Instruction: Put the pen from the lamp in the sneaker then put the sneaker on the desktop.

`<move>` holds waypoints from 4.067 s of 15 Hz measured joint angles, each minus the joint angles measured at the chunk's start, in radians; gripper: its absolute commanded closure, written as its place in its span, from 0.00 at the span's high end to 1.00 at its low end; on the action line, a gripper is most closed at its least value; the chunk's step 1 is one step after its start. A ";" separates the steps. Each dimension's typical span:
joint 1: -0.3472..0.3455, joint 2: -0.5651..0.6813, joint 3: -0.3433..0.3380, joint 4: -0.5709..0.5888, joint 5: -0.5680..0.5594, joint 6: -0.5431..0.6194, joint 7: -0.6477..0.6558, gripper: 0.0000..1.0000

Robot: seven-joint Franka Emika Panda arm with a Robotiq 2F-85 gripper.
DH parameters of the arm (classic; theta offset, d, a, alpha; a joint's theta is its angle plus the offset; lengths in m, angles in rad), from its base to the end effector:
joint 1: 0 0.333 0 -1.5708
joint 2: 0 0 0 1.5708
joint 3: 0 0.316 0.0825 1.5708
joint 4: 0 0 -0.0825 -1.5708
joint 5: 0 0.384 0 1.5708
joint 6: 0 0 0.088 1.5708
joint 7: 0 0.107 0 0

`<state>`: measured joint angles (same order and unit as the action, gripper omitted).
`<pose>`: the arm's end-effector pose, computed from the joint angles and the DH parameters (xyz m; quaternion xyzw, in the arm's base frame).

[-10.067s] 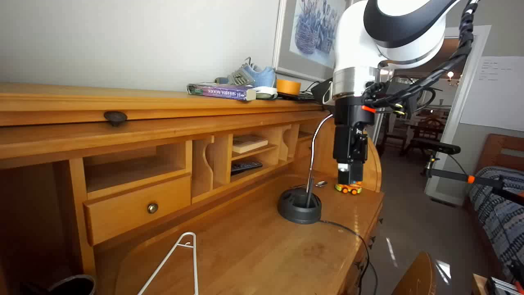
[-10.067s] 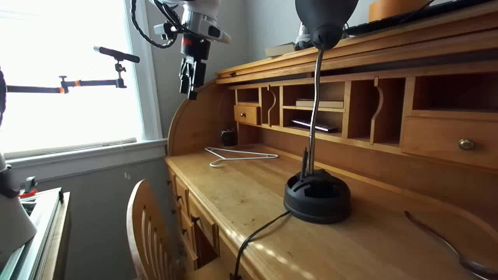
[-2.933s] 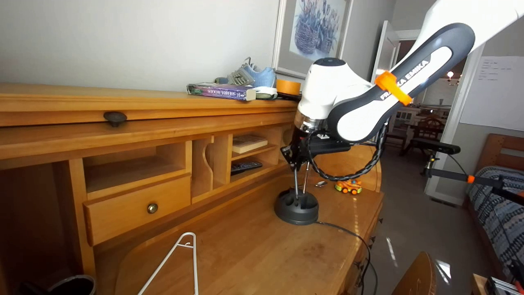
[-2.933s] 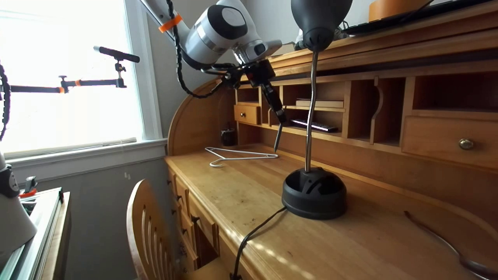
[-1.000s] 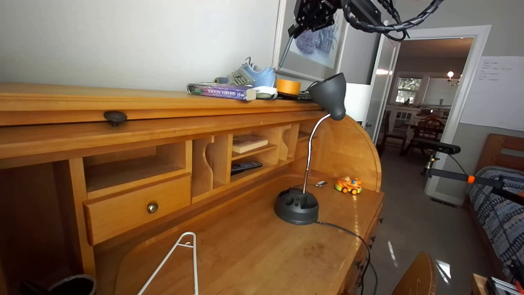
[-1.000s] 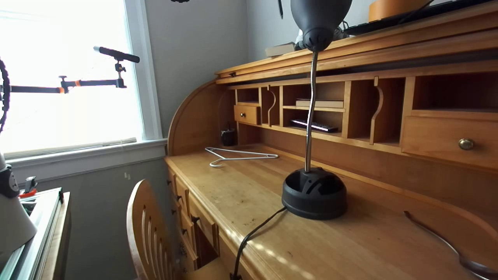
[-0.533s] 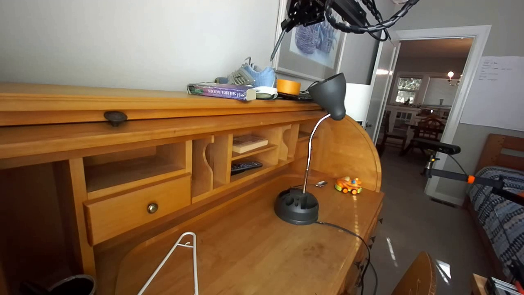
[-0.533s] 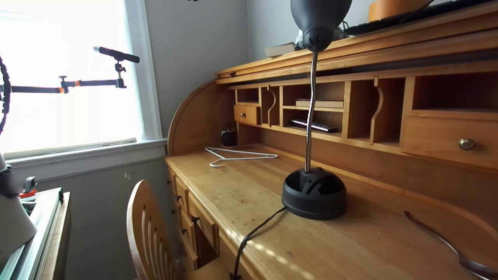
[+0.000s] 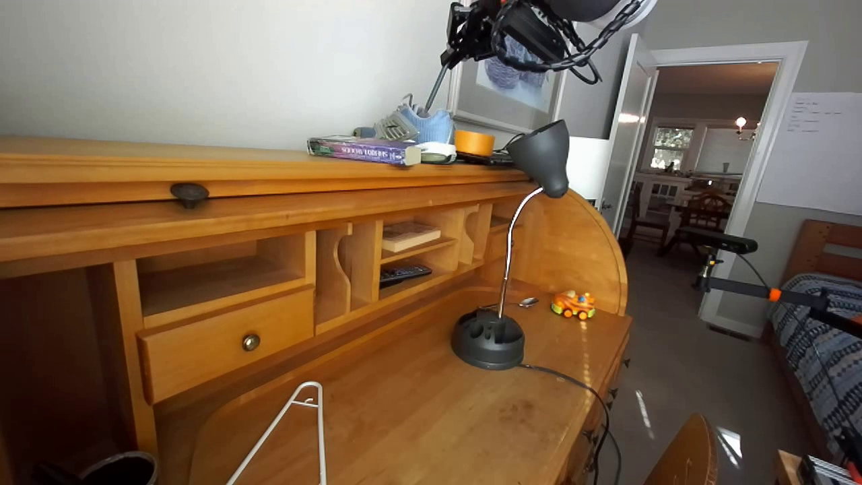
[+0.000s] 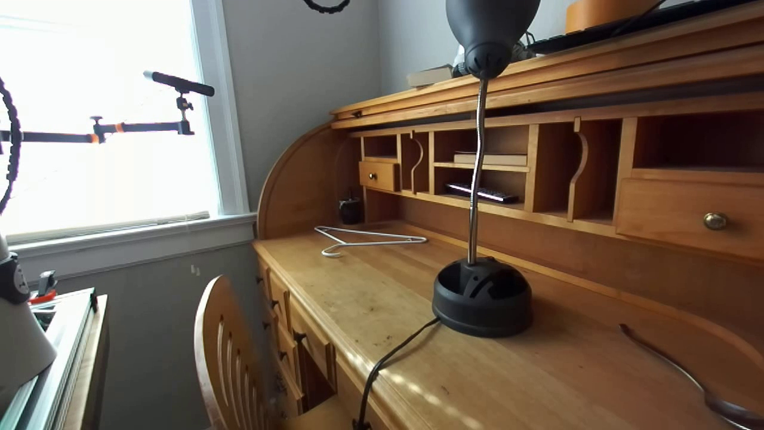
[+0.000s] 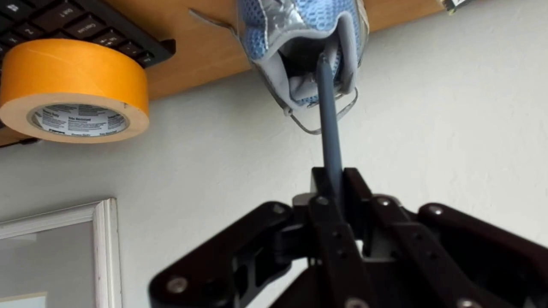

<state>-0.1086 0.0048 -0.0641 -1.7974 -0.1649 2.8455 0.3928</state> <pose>0.6057 -0.0967 0.6623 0.8455 -0.1869 0.5002 0.0053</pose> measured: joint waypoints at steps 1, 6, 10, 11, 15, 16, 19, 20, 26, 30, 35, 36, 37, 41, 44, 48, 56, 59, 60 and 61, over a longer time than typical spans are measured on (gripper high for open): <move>0.000 0.021 0.001 0.019 0.012 0.000 -0.003 0.03; -0.001 0.110 0.001 0.092 0.026 -0.003 -0.005 0.03; -0.005 0.162 -0.001 0.124 0.026 -0.004 -0.005 0.38; -0.005 0.170 -0.001 0.126 0.026 -0.004 -0.005 0.45; -0.005 0.179 -0.001 0.127 0.026 -0.005 -0.005 0.76; -0.005 0.176 -0.001 0.125 0.026 -0.005 -0.004 0.83; -0.005 0.159 0.001 0.111 0.026 -0.005 -0.004 1.00; -0.005 0.151 0.001 0.105 0.026 -0.006 -0.004 1.00; -0.006 0.096 0.000 0.031 0.026 -0.044 -0.004 1.00; -0.006 0.064 0.000 -0.065 0.017 -0.018 -0.015 1.00; -0.006 0.065 0.000 -0.163 0.003 0.147 -0.070 1.00; -0.006 0.068 0.000 -0.178 -0.004 0.184 -0.079 1.00; -0.006 0.075 -0.001 -0.188 -0.010 0.218 -0.087 1.00; -0.005 0.112 -0.016 -0.201 -0.046 0.352 -0.097 1.00; -0.002 0.142 -0.045 -0.196 -0.072 0.415 -0.097 0.74; 0.015 0.164 -0.073 -0.184 -0.078 0.434 -0.097 0.54; 0.017 0.149 -0.066 -0.196 -0.077 0.434 -0.097 0.47; 0.018 0.124 -0.033 -0.227 -0.012 0.440 -0.135 0.45; 0.020 0.115 -0.018 -0.240 0.016 0.450 -0.153 0.45; 0.023 0.103 -0.005 -0.256 0.039 0.464 -0.168 0.45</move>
<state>-0.0856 0.1078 -0.0693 -2.0537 -0.1259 3.3095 0.2250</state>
